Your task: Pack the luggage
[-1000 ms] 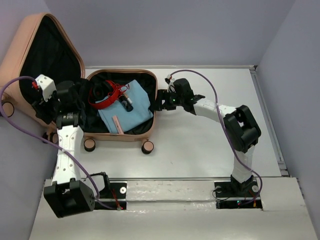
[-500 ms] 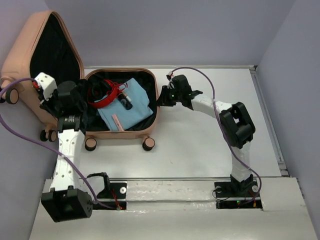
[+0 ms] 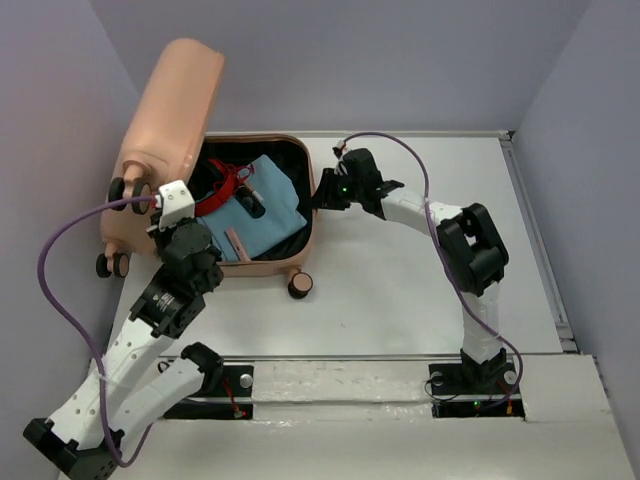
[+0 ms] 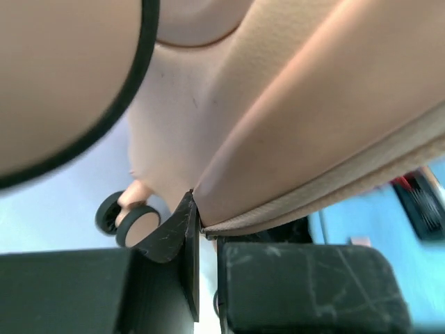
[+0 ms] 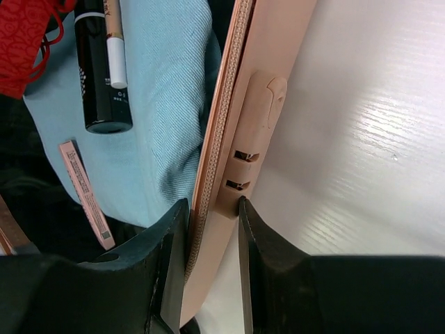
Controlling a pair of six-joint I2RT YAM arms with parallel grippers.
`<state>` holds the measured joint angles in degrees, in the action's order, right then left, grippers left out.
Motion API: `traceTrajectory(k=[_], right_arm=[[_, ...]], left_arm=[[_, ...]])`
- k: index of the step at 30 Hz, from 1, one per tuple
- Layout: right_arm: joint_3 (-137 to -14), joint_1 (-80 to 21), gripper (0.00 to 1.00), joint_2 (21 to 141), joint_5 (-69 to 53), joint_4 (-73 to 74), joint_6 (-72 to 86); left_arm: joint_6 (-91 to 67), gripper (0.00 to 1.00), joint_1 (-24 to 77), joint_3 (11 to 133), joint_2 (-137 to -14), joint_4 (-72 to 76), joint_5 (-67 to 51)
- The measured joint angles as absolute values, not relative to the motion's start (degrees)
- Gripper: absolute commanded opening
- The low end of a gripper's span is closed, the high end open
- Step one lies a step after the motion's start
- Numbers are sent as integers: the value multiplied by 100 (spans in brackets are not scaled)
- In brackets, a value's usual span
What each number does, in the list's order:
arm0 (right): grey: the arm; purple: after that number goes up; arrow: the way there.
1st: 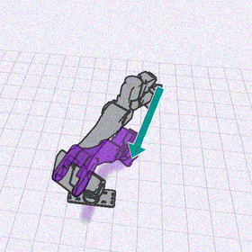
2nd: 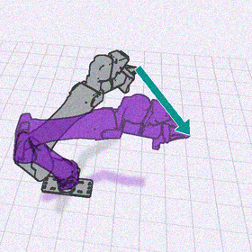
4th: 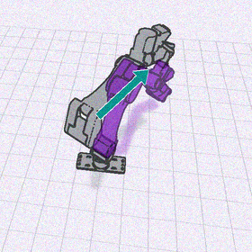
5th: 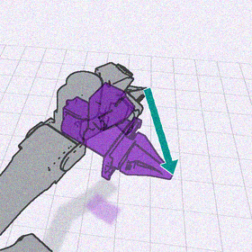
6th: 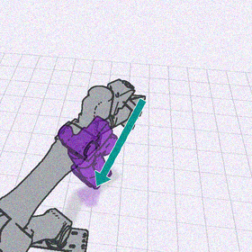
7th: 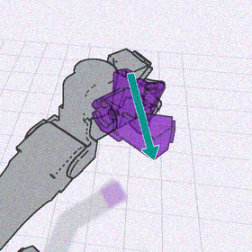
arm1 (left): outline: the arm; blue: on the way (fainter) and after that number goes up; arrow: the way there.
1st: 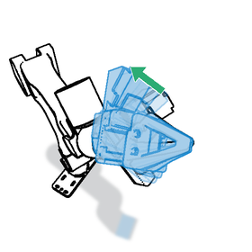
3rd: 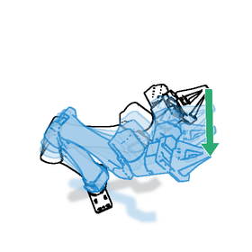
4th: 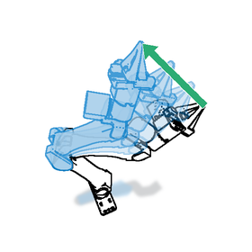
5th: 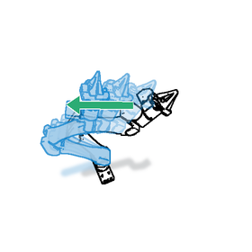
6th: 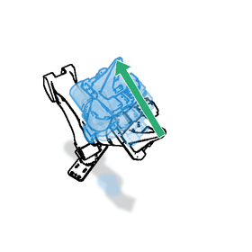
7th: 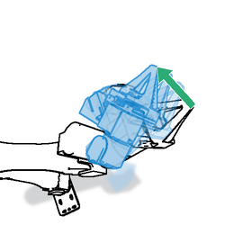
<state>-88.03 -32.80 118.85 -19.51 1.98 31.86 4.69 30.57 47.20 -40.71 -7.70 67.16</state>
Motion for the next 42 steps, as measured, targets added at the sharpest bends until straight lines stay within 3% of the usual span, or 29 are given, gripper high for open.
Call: traceTrajectory(k=[2,3,4,7,8,12,17,21,26,29,30,32,34,35,38,42], right_arm=[[-8803,-3280,7,11887,-1931,169,3188],[-8801,-3280,7,11887,-1918,161,3186],[-8777,-3280,7,11887,-1916,128,3186],[-8678,-3275,7,11854,-1911,-8,3188],[-8597,-3269,7,11830,-1898,-113,3190],[-8294,-3216,7,11734,-1918,-486,3214],[-7728,-3061,7,11441,-1949,-808,3122],[-7293,-3004,7,11104,-1940,-899,3030],[-6617,-2718,7,10554,-2086,-849,2882],[-6200,-2311,8,10132,-2156,-648,2768],[-6136,-2215,28,10049,-2171,-582,2729],[-6014,-1890,55,9826,-2176,-346,2606],[-5988,-1669,76,9699,-2075,-172,2491],[-5966,-1599,77,9640,-1979,-78,2418],[-5874,-1406,76,9445,-1793,209,2353],[-5789,-1330,22,8967,-1640,392,2320]], left_arm=[[644,6,3555,4713,-4003,-1031,6650],[722,11,3798,4713,-4003,-1135,6580],[792,35,4010,4716,-4018,-1264,6479],[779,67,4488,4908,-4200,-1706,5865],[519,80,4707,5015,-4305,-1822,5065],[-148,94,5481,5638,-4786,-1557,2139],[-502,92,5529,6375,-4980,-1350,-95],[-668,85,5419,7085,-5393,-1262,82],[-1245,75,3638,7452,-5986,-1251,628],[-1621,63,2294,7196,-6173,-1201,880],[-1767,62,1859,7028,-6191,-1186,934],[-2016,56,1140,6737,-6198,-1181,1000],[-2255,53,421,6405,-6187,-1094,906],[-2346,50,117,6252,-6182,-1031,838],[-2646,42,-945,5714,-6235,-740,471],[-2965,36,-1754,5450,-6744,-528,139]])
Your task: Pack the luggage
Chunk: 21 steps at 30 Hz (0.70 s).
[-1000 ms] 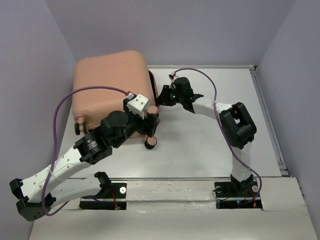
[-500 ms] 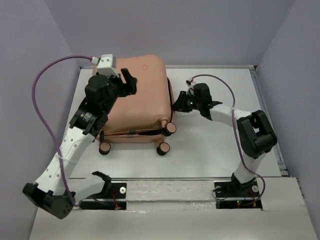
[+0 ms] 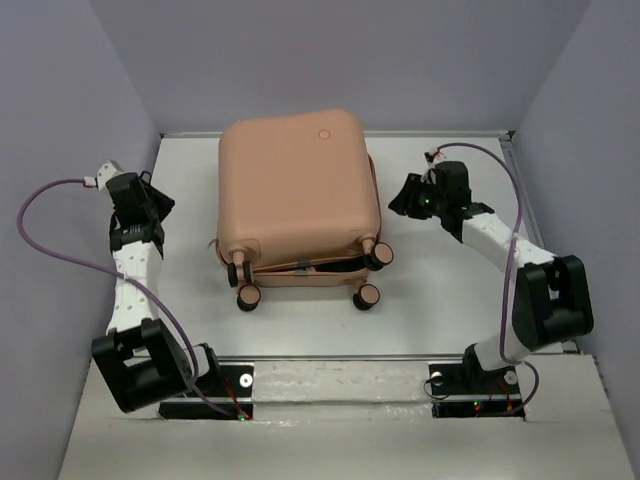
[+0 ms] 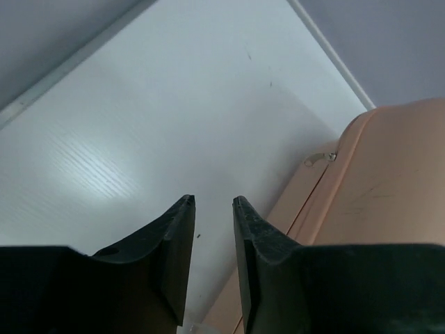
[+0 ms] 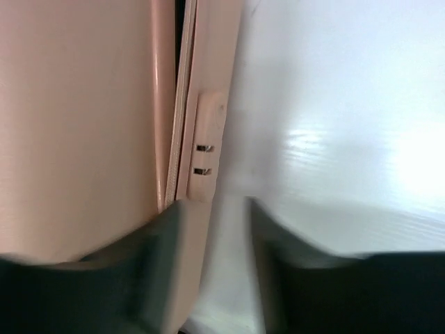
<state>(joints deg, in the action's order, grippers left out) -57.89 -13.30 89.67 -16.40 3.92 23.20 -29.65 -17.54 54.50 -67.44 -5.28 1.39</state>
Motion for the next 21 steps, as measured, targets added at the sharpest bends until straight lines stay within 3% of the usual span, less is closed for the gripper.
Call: traceTrajectory(k=[1,7,19,21], right_arm=[[-5771,-1302,7,8735,-1559,388,2292],[-5817,-1181,7,8357,-1098,222,2274],[-7164,-1898,7,10538,-821,528,2067],[-7575,-1914,8,10932,-790,751,1938]], left_arm=[[-3030,36,-1785,5398,-6932,-429,16],[-3428,36,-1649,4484,-7312,14,-473],[-3964,35,-609,3472,-7509,996,-134],[-3966,30,-344,3330,-7354,1146,204]])
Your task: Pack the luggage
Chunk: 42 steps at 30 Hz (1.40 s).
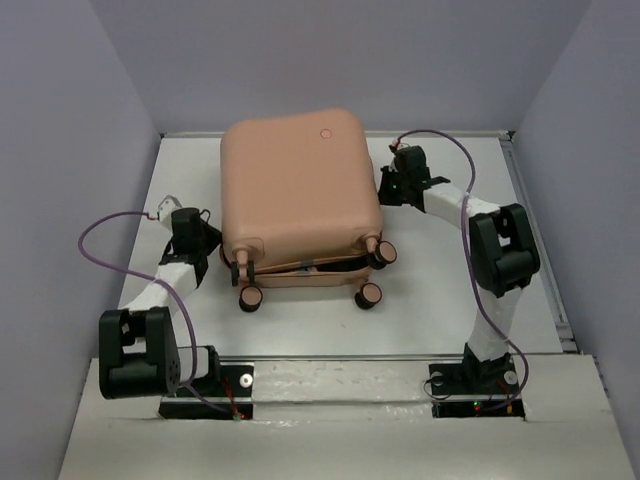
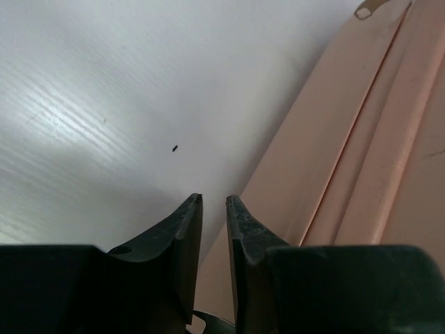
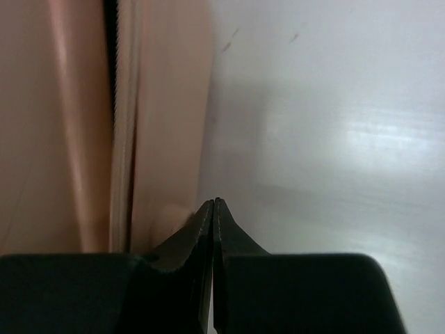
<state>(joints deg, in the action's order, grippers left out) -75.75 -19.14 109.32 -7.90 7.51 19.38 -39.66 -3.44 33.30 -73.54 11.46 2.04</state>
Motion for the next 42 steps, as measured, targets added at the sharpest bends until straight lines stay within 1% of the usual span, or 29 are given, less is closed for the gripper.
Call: traceTrajectory(k=[2,5,6,7,9,10,12,14,16,18,20,21,22,24,27,28,29,32,35,37,39,42], right_arm=[[-8239,-1846,10,11445,-836,993,1750],[-9286,-1710,22,12160,-1061,1153,1612],[-9780,-1684,34,12422,-1096,1260,1597],[-10379,-1662,41,12752,-1219,1304,1627],[-11340,-1702,62,13220,-1352,1310,1608],[-11778,-1706,82,13421,-1376,1352,1649],[-12385,-1710,97,13631,-1365,1485,1789],[-12713,-1774,99,13646,-1420,1684,1927],[-12864,-1907,99,13517,-1441,1844,1986],[-12870,-2038,96,13253,-1450,2014,2025],[-12818,-2132,87,12973,-1461,2123,2025],[-12678,-2165,64,12678,-1452,2211,1999],[-12538,-2167,43,12425,-1431,2246,1968],[-12195,-2141,7,11926,-1350,2217,1914],[-10934,-2053,7,10597,-1227,2034,1914],[-10381,-2025,7,10108,-1181,1844,1942],[-9485,-2010,7,9417,-1125,1566,1979],[-7815,-2093,7,7985,-1028,1151,2093],[-6355,-2274,7,7140,-908,836,2217],[-5459,-2375,7,6718,-849,893,2272],[-4709,-2397,7,6322,-790,1033,2340],[-4075,-2397,7,5778,-766,1260,2434]], left_arm=[[-4036,29,-38,3068,-7089,1310,661],[-4117,30,740,2574,-6394,1286,1446],[-4136,30,1046,2416,-6125,1168,1608],[-4167,30,1334,2298,-5894,1068,1686],[-4296,31,1988,2102,-5481,856,1741],[-4331,32,2421,2001,-5210,554,1712],[-4453,35,2862,1922,-4869,-34,1509],[-4488,42,3116,2043,-4340,-733,1531],[-4381,43,3129,2510,-3750,-1542,1796],[-4230,43,3129,3227,-3459,-1999,2128],[-3994,43,3124,4261,-3439,-2029,2449],[-3846,47,3122,4836,-3505,-1879,2604],[-3710,48,3122,5194,-3573,-1737,2714],[-3420,48,3122,5846,-3721,-1433,2947],[-2967,47,3000,6613,-4316,-1135,3096],[-2821,46,2867,6941,-4755,-1066,3048],[-2720,46,2738,7146,-5089,-980,2954],[-2565,45,1885,7616,-6335,-770,2161],[-2499,45,1118,7804,-7435,-762,1586],[-2458,45,598,7926,-8300,-882,1194],[-2443,45,259,7994,-8785,-972,926],[-2445,45,-237,8243,-9393,-1111,534]])
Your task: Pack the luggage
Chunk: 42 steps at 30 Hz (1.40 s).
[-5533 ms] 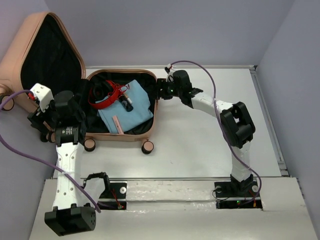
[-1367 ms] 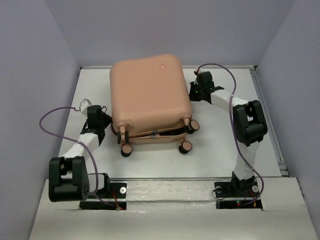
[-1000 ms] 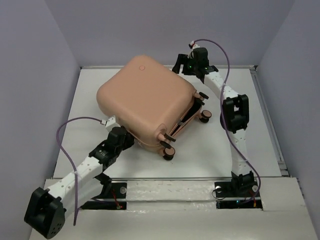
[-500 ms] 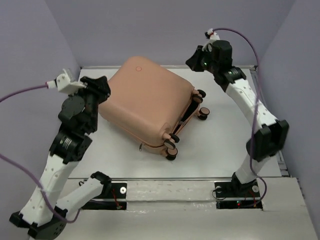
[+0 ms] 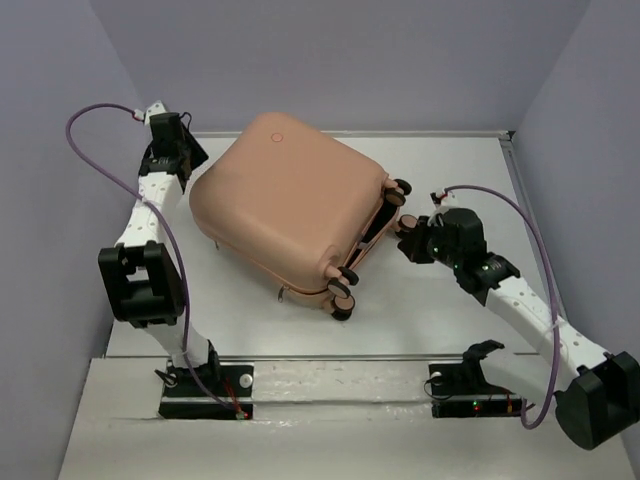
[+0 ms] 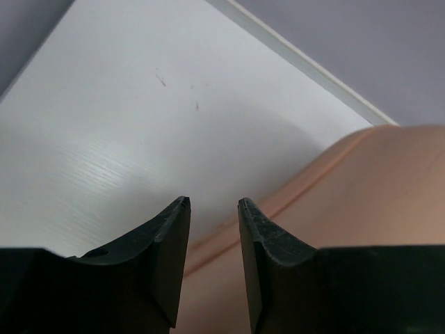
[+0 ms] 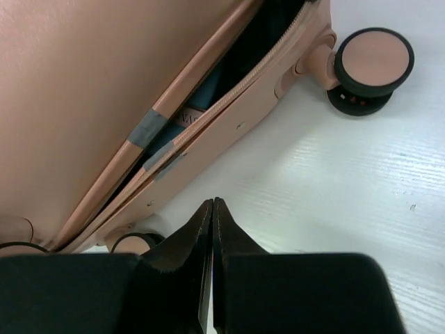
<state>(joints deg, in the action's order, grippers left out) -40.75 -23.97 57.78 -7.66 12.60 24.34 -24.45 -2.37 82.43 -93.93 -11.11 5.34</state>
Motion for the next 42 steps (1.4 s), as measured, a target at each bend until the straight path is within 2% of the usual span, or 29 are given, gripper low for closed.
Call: traceTrajectory(k=[3,9,13,20,24,26,28,29,30,34,36,39,41,42], right_arm=[[-3909,-2392,7,5754,-797,1225,2486],[-3938,-2390,7,7006,-947,725,2569],[-4377,-2390,7,7902,-941,545,2580],[-5485,-2279,7,9111,-915,644,2436],[-6506,-2099,7,9933,-860,1076,2235],[-7166,-1984,11,10438,-840,1214,2110],[-7802,-1874,21,10916,-840,1219,2018],[-8252,-1809,30,11201,-873,1234,1933],[-8691,-1739,53,11478,-928,1234,1890],[-10713,-1575,88,12519,-1035,1505,1798],[-11856,-1610,95,12956,-1435,1577,1970],[-12936,-1800,95,13155,-1872,1831,2130],[-13537,-1900,93,13187,-2237,1927,2241],[-13705,-1927,87,13159,-2397,1933,2272]], left_arm=[[-2445,45,-613,8709,-9920,-1155,305],[-2512,42,-679,8809,-10416,-910,-331],[-2897,35,-672,8134,-10438,-259,-679],[-3616,34,-733,6735,-10344,1404,-696],[-3953,34,-683,5308,-9725,1848,-338],[-4051,34,-552,4506,-9070,1966,10],[-4062,34,-397,3850,-8318,1962,252],[-4051,34,-252,3498,-7885,1931,395],[-4032,34,-43,3083,-7387,1837,607],[-3988,35,655,2091,-5811,1267,926],[-4029,35,934,1772,-5100,847,821],[-4143,35,1332,1647,-4423,489,473],[-4235,36,1496,1660,-4206,515,226],[-4270,36,1588,1684,-4119,532,110]])
